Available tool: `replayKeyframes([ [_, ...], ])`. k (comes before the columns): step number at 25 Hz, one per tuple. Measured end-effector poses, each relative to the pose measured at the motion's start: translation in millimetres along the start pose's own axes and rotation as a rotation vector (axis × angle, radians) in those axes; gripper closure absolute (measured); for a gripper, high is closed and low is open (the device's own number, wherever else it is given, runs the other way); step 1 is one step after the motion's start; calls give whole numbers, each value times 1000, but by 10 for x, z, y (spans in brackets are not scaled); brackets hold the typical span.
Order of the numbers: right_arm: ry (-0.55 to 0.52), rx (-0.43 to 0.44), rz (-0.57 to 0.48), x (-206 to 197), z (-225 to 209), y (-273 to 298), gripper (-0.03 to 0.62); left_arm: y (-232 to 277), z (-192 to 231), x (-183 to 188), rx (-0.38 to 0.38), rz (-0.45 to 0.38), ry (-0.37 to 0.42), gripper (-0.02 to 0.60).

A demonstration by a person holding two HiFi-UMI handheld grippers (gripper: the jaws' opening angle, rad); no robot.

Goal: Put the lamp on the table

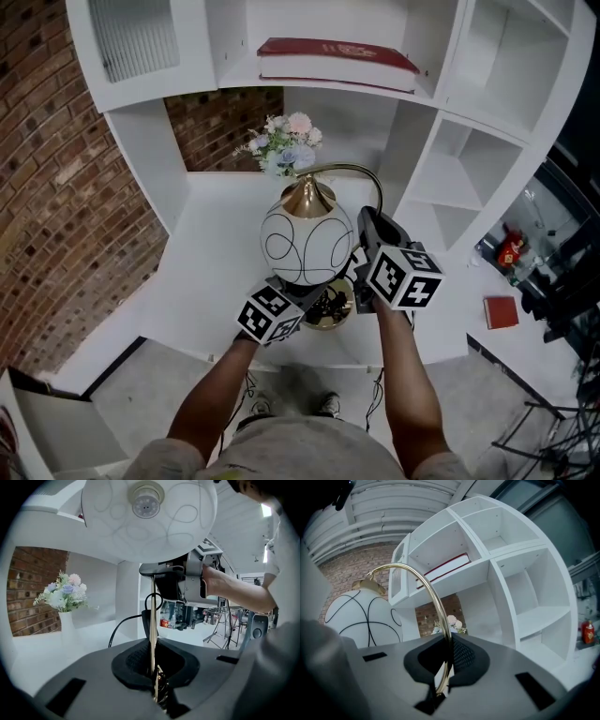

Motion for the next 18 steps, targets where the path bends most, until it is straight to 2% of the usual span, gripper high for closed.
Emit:
replayKeyframes([
  [13, -15, 56, 51, -157, -270, 157, 592, 308, 90, -143, 45, 34, -4, 568],
  [18, -30, 98, 77, -250, -316, 282, 592, 395, 170, -232, 85, 45, -18, 568],
])
Point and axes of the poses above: the fingertips, and each gripper's own axes: y forward along the fingers, z to its left, x out of its top, the point moved 2 cm from there along -y, backward along the fingers, and after that the axes turned 6 degrees about -z, right-handed, at the moved point
